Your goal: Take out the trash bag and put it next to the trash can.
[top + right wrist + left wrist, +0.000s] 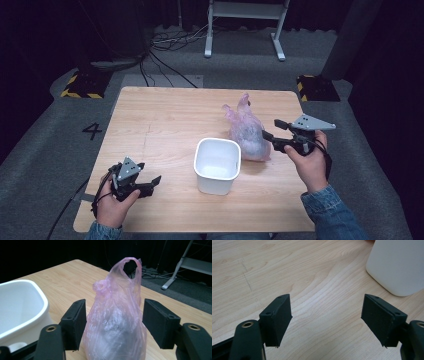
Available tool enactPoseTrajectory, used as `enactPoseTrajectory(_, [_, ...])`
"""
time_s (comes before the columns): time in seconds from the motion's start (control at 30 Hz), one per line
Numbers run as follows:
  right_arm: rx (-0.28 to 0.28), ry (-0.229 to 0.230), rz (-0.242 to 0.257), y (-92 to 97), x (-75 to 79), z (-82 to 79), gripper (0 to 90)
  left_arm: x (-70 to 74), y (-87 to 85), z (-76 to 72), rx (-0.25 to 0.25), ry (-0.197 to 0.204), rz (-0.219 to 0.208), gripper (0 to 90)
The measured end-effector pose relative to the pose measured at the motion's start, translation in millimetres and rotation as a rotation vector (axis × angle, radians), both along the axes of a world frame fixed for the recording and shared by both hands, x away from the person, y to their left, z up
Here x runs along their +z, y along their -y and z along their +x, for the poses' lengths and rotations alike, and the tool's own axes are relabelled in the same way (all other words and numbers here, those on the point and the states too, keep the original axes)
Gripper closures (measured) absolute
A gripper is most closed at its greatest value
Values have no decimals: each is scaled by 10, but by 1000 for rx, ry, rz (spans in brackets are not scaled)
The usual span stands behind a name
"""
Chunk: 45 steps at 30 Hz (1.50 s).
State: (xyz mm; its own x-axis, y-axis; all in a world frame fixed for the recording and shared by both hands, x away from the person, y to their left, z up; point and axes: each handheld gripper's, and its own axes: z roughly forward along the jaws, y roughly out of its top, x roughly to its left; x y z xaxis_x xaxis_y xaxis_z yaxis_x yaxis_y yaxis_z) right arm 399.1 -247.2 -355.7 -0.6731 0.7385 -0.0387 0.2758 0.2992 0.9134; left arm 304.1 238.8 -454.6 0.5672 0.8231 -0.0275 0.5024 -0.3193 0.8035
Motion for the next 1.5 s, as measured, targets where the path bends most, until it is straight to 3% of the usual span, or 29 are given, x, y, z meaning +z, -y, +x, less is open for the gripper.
enactPoseTrajectory(0.4, [-19, -10, -27, 216, -1, -212, 351, 67, -64, -41, 6, 12, -8, 235])
enactPoseTrajectory(0.63, [-41, -3, -80, 348, -29, -318, 351, 89, -119, -44, 4, 17, -11, 236])
enactPoseTrajectory(1.27, [-89, -40, -81, 703, -168, -461, 336, 64, -388, -84, 50, 20, -11, 239])
enactPoseTrajectory(1.5, [-89, -61, -77, 784, -288, -511, 299, 28, -425, -61, 33, 8, 0, 228])
